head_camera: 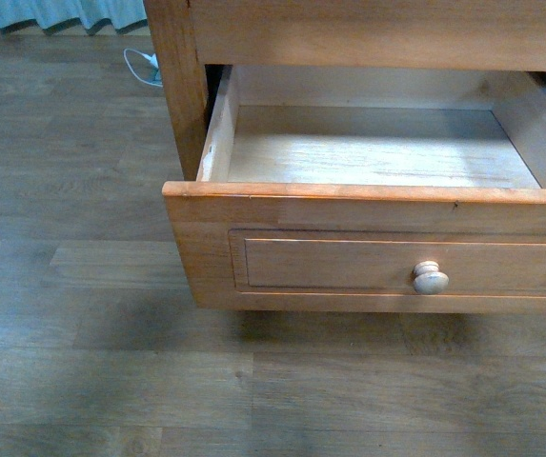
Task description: Put charger into drawer
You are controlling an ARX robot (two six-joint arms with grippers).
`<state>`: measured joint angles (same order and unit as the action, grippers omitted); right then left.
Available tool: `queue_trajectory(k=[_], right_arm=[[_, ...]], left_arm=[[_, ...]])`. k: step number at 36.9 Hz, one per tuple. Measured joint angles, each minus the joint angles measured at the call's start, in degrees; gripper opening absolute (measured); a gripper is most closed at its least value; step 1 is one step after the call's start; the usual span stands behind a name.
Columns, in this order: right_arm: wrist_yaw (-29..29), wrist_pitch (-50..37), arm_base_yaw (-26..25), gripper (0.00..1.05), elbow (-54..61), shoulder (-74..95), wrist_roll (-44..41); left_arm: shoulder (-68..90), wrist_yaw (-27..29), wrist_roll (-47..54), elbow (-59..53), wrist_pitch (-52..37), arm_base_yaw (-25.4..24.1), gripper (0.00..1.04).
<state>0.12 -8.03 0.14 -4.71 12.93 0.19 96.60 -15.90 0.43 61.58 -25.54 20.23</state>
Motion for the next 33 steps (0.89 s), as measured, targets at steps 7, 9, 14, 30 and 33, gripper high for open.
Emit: queue_trajectory(k=[7, 9, 14, 30, 33], right_arm=[[0.0, 0.0, 0.0, 0.96, 0.0, 0.0, 0.0], [0.0, 0.0, 0.0, 0.96, 0.0, 0.0, 0.0], [0.0, 0.0, 0.0, 0.96, 0.0, 0.0, 0.0], [0.0, 0.0, 0.0, 0.96, 0.0, 0.0, 0.0], [0.0, 0.0, 0.0, 0.96, 0.0, 0.0, 0.0]], left_arm=[[-4.7, -4.3, 1.2, -5.0, 0.3, 2.9, 0.25], [-4.7, -4.5, 1.6, -5.0, 0.7, 3.3, 0.25], [-3.3, -4.3, 2.4, -5.0, 1.8, 3.8, 0.25], [-3.7, 1.5, 4.6, -6.4, 1.7, 4.4, 0.63], [-6.5, 5.9, 4.5, -6.8, -0.5, 4.2, 0.79]])
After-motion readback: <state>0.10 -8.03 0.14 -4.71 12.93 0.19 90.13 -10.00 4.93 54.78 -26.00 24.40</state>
